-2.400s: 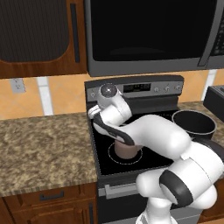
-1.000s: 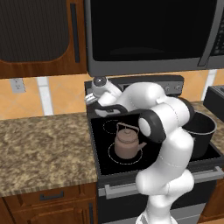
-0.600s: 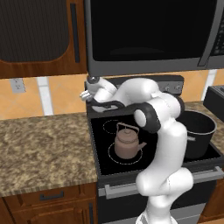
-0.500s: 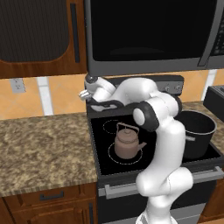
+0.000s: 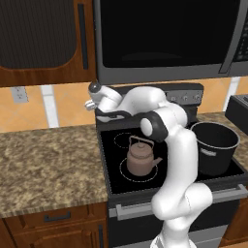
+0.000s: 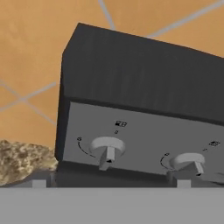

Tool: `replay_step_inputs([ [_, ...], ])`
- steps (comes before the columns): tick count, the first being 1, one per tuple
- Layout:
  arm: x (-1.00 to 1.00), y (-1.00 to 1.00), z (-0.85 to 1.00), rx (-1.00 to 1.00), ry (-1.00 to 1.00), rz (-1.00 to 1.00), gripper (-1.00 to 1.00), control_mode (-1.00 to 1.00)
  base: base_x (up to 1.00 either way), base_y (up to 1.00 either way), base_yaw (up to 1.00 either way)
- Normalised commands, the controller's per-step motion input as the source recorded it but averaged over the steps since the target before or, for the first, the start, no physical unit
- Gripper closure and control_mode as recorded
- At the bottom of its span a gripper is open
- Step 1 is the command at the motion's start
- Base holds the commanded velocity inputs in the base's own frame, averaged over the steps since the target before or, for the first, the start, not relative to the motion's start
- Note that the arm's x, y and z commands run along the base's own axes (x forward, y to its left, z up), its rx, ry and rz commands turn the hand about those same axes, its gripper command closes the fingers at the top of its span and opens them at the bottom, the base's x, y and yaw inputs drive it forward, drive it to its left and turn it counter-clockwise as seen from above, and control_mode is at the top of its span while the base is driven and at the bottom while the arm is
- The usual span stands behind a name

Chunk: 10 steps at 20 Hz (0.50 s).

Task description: Pick the kettle from the counter and place it on a stove burner. Then turn the burner on.

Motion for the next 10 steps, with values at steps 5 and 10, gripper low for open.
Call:
replay_step_inputs([
  [5, 0.25, 0.0, -0.19, 0.0, 0.0, 0.0, -1.0, -1.0, 0.0, 0.0, 0.0],
  [10, 0.23, -0.02, -0.17, 0.0, -0.02, 0.0, -1.0, -1.0, 0.0, 0.0, 0.0],
])
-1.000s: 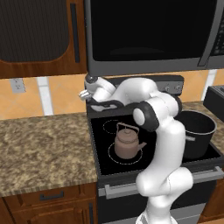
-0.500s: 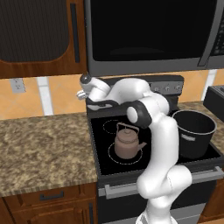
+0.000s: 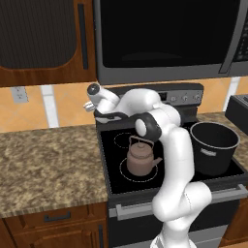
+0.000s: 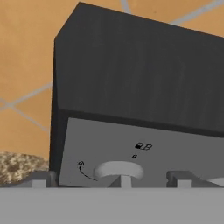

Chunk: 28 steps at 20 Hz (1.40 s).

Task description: Pick the kettle from the counter and place it on a stove burner. Then turn the burner on.

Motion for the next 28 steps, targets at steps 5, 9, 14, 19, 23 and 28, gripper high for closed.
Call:
replay_step_inputs([
  [5, 0.32, 0.0, -0.03, 0.0, -0.02, 0.0, -1.0, -1.0, 0.0, 0.0, 0.0],
  [9, 0.19, 0.0, 0.0, 0.0, 0.0, 0.0, 1.0, -1.0, 0.0, 0.0, 0.0],
  [14, 0.0, 0.0, 0.0, 0.0, 0.0, 0.0, 1.0, -1.0, 0.0, 0.0, 0.0],
  [19, 0.0, 0.0, 0.0, 0.0, 0.0, 0.0, 1.0, -1.0, 0.0, 0.0, 0.0],
  [23, 0.0, 0.04, 0.0, -0.18, -0.02, 0.19, 1.0, -1.0, 0.0, 0.0, 0.0],
  [28, 0.0, 0.17, 0.0, -0.32, -0.03, 0.3, 1.0, -1.0, 0.0, 0.0, 0.0],
])
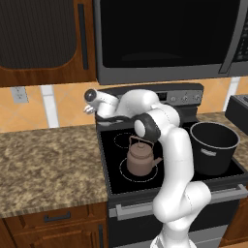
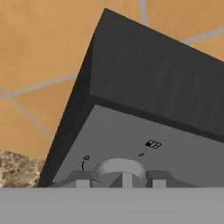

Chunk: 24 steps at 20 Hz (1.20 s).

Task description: Pick the kettle from the counter and place it on a stove burner. Then turn the burner on.

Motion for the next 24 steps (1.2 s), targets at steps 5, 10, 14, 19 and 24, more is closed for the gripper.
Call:
replay_step_inputs([
  [5, 0.0, 0.22, 0.0, -0.34, -0.05, 0.3, 1.0, -1.0, 0.0, 0.0, 0.0],
  [10, 0.0, 0.25, 0.0, -0.33, -0.02, 0.29, 1.0, -1.0, 0.0, 0.0, 0.0],
  [14, 0.0, 0.29, 0.03, -0.31, 0.0, 0.28, 1.0, -1.0, 0.0, 0.0, 0.0],
  [19, 0.01, 0.21, 0.0, -0.17, 0.04, 0.15, -1.0, -1.0, 0.0, 0.0, 0.0],
  [24, -0.03, 0.0, 0.21, 0.0, -0.02, 0.0, -1.0, -1.0, 0.0, 0.0, 0.0],
])
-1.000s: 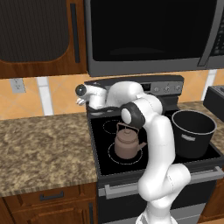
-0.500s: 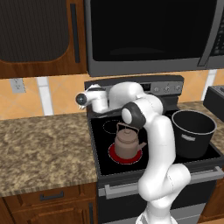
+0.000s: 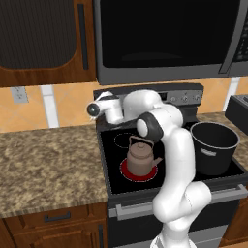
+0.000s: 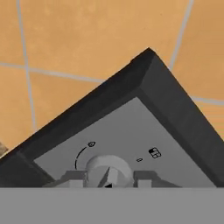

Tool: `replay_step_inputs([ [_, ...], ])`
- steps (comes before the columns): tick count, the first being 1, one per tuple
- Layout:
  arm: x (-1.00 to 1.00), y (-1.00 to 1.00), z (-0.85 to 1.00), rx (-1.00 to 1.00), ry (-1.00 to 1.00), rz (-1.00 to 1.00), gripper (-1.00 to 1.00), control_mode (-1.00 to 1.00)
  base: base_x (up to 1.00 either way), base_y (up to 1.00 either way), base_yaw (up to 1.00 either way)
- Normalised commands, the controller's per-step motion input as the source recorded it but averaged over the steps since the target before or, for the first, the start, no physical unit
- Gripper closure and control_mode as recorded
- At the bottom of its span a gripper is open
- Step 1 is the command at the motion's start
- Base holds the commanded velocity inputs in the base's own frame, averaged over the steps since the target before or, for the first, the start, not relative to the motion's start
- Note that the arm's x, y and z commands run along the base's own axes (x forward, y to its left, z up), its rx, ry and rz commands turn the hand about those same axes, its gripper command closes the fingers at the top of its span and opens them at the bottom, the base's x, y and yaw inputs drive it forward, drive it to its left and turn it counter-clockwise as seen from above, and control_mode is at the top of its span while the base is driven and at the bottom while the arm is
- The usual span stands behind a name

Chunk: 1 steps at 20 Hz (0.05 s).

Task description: Pick the kettle from the counter and place it on a stove burner. Then turn the burner on.

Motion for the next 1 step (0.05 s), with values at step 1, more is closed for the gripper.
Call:
replay_step_inputs([
  [1, -0.32, 0.0, 0.69, 0.0, -0.14, 0.0, -1.0, -1.0, 0.0, 0.0, 0.0],
])
